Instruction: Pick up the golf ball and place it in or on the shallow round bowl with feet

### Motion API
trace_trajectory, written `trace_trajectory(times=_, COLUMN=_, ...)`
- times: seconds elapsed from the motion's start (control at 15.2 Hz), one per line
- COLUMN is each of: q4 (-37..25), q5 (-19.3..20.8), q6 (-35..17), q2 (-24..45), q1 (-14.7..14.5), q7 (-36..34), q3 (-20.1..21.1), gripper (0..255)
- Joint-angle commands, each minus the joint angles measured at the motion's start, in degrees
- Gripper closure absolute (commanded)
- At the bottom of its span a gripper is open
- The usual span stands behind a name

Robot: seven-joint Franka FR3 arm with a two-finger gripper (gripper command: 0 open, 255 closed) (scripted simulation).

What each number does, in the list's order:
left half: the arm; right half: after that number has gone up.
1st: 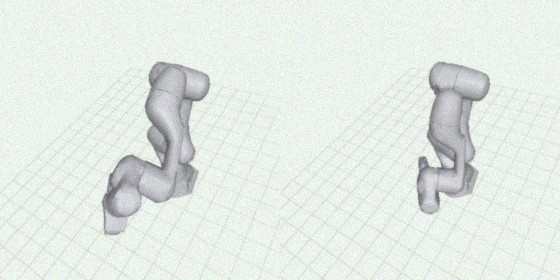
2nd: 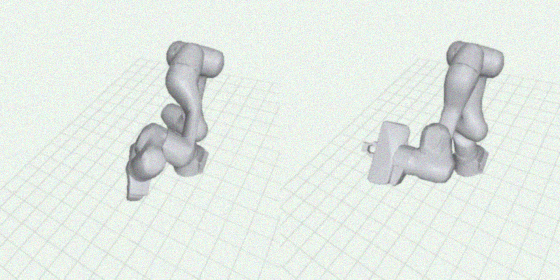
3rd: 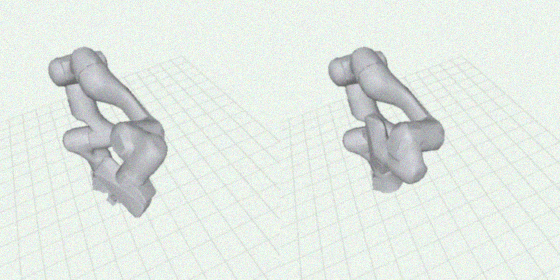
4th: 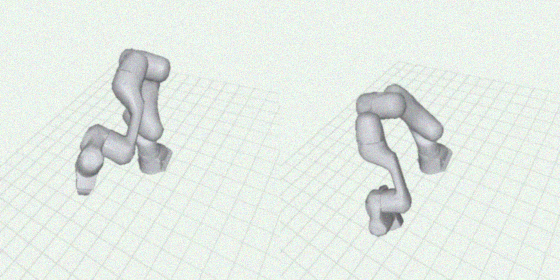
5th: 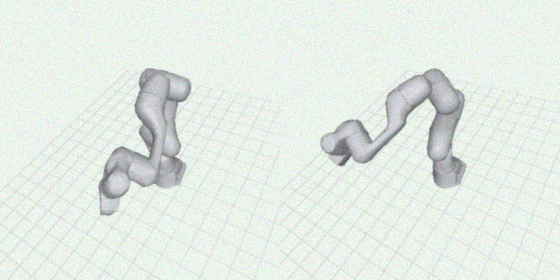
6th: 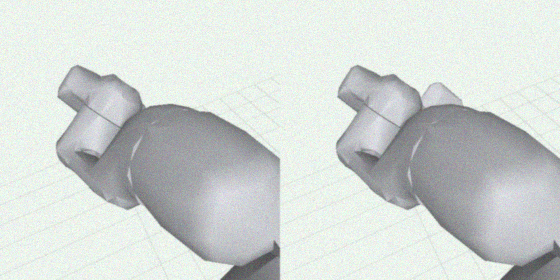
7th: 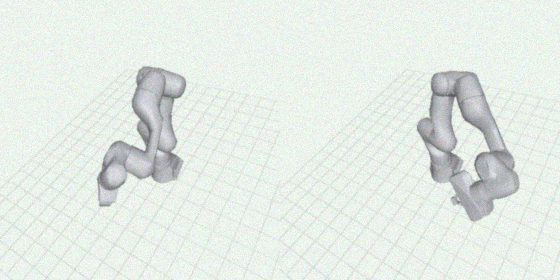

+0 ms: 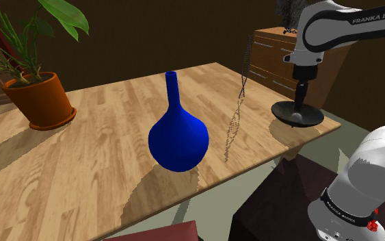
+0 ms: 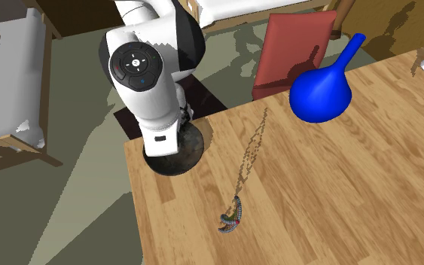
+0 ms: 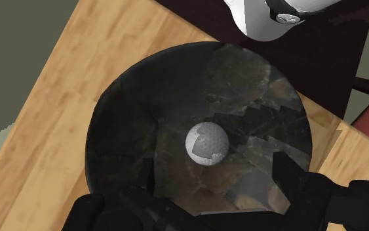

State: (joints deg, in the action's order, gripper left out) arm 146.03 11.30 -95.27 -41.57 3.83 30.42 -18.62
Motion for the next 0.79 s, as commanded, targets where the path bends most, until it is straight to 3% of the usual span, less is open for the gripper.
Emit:
trace_trajectory(times=0.0, q4=-2.1, q5=-0.3, q6=1.8, q2=0.3, q1=-0.2, q7=0.1, q3=0.3, gripper=0)
trace_trajectory(times=0.2, q4=-8.1, q5=-1.2, q6=6.5, q2=1.6, q1=-0.7, q7=0.3, q3=0.9, gripper=0)
trace_trajectory(times=0.73, q4=-8.1, q5=-1.2, q6=6.5, q2=1.6, q1=-0.7, q7=0.3, q3=0.9, gripper=0)
